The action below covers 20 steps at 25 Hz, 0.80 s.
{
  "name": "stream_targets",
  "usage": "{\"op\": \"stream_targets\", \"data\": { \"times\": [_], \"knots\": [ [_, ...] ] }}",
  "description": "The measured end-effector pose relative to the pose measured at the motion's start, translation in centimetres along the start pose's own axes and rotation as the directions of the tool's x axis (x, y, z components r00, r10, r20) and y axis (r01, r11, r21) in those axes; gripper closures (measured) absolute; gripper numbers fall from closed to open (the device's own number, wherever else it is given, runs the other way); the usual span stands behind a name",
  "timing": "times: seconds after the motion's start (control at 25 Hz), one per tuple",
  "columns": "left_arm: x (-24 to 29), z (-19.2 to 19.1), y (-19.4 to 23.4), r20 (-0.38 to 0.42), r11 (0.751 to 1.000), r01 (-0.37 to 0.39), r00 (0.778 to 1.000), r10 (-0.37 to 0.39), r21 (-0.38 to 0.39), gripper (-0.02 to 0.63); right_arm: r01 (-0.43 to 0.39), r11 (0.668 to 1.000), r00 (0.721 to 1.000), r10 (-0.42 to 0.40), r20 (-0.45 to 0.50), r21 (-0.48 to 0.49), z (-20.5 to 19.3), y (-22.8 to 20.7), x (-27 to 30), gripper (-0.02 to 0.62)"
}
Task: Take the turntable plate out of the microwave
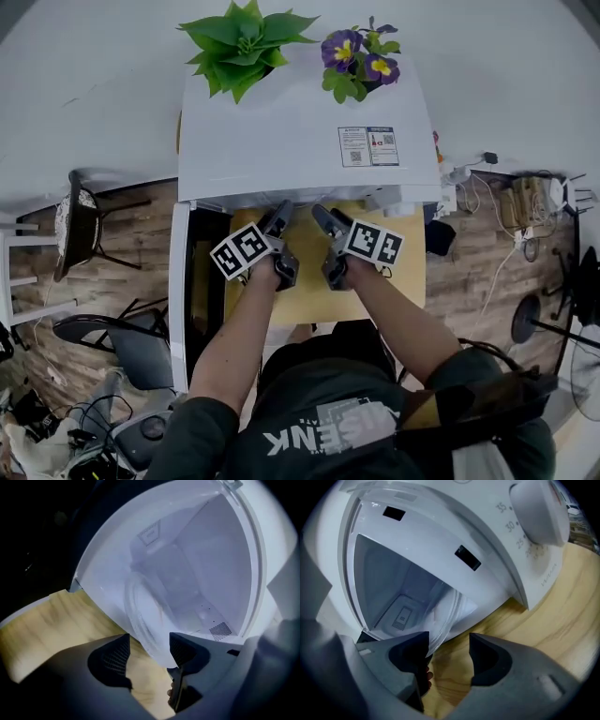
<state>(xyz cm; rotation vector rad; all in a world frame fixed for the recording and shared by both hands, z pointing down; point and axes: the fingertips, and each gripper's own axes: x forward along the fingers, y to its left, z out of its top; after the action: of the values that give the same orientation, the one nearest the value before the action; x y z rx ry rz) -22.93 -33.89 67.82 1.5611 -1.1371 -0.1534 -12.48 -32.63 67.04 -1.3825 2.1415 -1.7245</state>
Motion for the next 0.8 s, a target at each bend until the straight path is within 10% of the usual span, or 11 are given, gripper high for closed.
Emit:
{"op": "stream_targets", "data": {
  "times": [0.8],
  "knots": [
    [-2.7,-2.8,0.0,0.001,0.983,0.071,0.997,-0.072,-0.17,0.52,-0.089,0.993,0.996,0.09,-0.011,0.077,-0.7,1.1,1.1,0.344]
  ]
}}
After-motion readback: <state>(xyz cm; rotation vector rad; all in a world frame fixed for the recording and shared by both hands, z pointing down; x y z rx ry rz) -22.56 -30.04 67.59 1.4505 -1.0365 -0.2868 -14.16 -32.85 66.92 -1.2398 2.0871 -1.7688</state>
